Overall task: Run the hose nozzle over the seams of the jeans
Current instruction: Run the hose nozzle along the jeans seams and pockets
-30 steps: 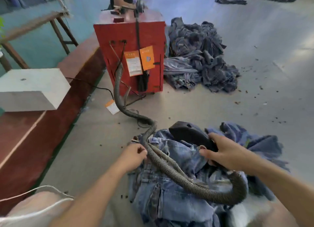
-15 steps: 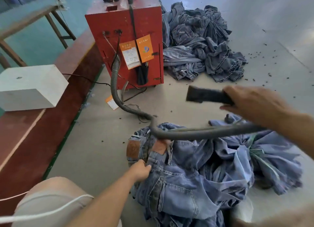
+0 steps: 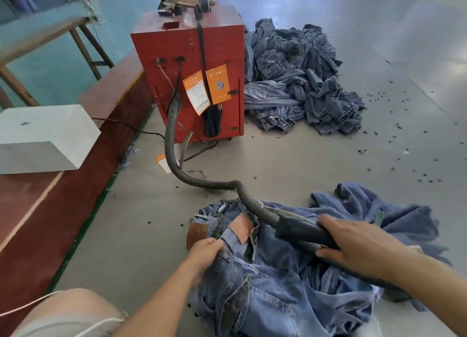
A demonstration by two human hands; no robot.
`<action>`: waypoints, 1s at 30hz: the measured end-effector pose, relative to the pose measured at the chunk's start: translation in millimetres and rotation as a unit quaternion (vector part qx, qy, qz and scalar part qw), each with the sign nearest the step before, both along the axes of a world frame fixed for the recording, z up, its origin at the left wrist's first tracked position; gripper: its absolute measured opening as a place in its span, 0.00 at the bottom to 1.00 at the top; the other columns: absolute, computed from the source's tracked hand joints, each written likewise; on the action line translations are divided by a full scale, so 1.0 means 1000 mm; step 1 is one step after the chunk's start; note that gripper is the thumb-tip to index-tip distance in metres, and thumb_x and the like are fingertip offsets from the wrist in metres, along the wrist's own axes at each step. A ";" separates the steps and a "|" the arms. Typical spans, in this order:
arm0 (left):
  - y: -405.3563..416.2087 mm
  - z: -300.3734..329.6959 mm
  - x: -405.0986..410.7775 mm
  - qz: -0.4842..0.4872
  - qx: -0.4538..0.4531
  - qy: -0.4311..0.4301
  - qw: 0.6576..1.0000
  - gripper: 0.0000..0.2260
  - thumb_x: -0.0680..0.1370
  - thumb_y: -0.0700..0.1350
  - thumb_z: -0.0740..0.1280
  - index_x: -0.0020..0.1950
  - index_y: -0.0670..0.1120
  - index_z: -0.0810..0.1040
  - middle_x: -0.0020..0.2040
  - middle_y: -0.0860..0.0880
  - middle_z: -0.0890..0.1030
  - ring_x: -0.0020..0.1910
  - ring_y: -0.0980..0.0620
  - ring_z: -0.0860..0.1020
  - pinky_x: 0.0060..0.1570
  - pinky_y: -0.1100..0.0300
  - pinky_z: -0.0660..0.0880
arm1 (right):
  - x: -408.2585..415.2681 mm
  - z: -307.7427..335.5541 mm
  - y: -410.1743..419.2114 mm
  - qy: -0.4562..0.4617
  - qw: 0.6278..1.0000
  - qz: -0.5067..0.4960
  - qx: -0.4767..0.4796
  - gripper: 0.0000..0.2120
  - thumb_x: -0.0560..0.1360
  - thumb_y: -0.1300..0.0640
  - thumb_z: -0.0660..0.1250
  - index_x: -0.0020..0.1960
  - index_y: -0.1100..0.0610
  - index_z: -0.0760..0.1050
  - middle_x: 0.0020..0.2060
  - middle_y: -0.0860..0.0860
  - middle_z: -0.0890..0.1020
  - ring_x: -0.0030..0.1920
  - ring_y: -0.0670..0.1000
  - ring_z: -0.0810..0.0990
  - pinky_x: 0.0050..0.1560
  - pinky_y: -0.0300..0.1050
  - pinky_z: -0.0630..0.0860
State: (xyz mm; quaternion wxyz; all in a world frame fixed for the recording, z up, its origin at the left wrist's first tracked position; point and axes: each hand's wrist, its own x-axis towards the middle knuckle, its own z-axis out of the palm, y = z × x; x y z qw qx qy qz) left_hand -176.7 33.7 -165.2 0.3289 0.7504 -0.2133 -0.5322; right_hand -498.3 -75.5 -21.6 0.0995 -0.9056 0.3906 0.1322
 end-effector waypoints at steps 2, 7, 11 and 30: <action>-0.001 0.018 0.001 0.086 -0.050 0.105 0.990 0.07 0.62 0.44 0.69 0.31 0.49 0.71 0.33 0.47 0.70 0.33 0.49 0.68 0.37 0.56 0.65 | -0.001 0.004 -0.002 -0.016 1.000 -0.004 0.005 0.16 0.79 0.33 0.61 0.59 0.37 0.59 0.49 0.39 0.76 0.40 0.40 0.74 0.38 0.38 0.70; 0.009 0.048 0.005 0.030 -0.045 0.263 0.963 0.10 0.74 0.49 0.73 0.45 0.43 0.87 0.46 0.41 0.85 0.42 0.43 0.84 0.46 0.51 0.82 | 0.000 0.014 0.000 -0.074 0.996 -0.040 -0.001 0.15 0.79 0.35 0.60 0.62 0.38 0.63 0.42 0.37 0.74 0.36 0.38 0.73 0.32 0.36 0.67; 0.013 0.045 -0.008 -0.031 0.002 0.240 0.970 0.11 0.80 0.47 0.71 0.55 0.40 0.85 0.50 0.37 0.86 0.44 0.41 0.85 0.48 0.49 0.83 | 0.003 0.020 0.004 -0.117 0.991 -0.069 0.022 0.11 0.77 0.34 0.58 0.56 0.35 0.62 0.40 0.37 0.75 0.36 0.39 0.76 0.32 0.36 0.67; 0.017 0.054 -0.010 0.029 -0.100 0.282 0.954 0.15 0.79 0.30 0.64 0.65 0.37 0.79 0.59 0.31 0.82 0.54 0.33 0.83 0.55 0.39 0.82 | -0.028 0.072 -0.061 -0.233 0.883 -0.191 -0.360 0.19 0.79 0.45 0.64 0.64 0.56 0.69 0.33 0.53 0.73 0.23 0.55 0.72 0.23 0.46 0.74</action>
